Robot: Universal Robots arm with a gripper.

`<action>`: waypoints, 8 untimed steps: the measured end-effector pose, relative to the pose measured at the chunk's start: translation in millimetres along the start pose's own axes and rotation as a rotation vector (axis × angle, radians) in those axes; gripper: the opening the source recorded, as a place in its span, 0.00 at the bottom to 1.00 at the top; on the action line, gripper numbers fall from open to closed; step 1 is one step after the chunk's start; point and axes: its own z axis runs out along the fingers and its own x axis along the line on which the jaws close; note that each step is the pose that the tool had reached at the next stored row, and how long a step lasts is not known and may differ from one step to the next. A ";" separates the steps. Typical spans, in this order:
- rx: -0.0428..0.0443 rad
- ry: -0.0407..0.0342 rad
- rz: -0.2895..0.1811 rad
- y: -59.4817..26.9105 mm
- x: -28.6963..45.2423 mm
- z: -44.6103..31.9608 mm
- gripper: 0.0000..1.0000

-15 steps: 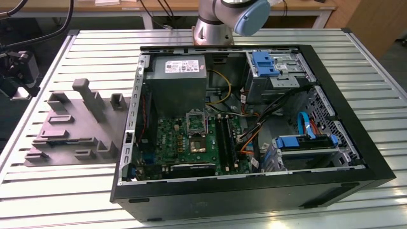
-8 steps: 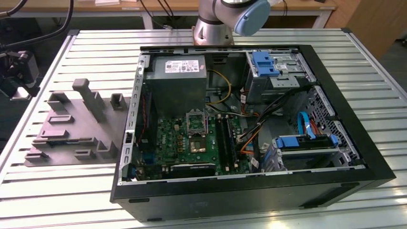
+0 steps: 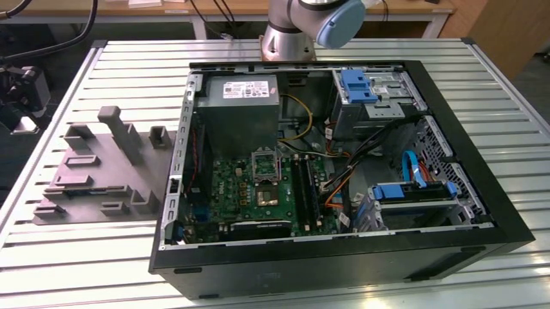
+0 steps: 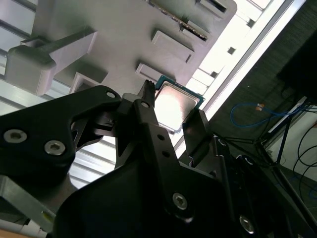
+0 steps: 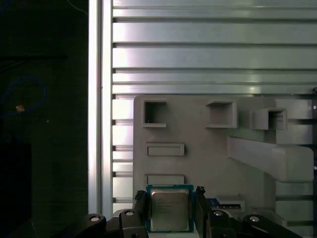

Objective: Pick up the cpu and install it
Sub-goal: 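Pick up the cpu and move it towards the insertion slot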

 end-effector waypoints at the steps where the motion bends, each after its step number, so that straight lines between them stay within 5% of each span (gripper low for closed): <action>1: 0.0006 0.0000 0.000 0.0 0.0 0.0 0.47; 8: 0.0078 -0.0002 0.000 0.1 0.0 -1.0 0.47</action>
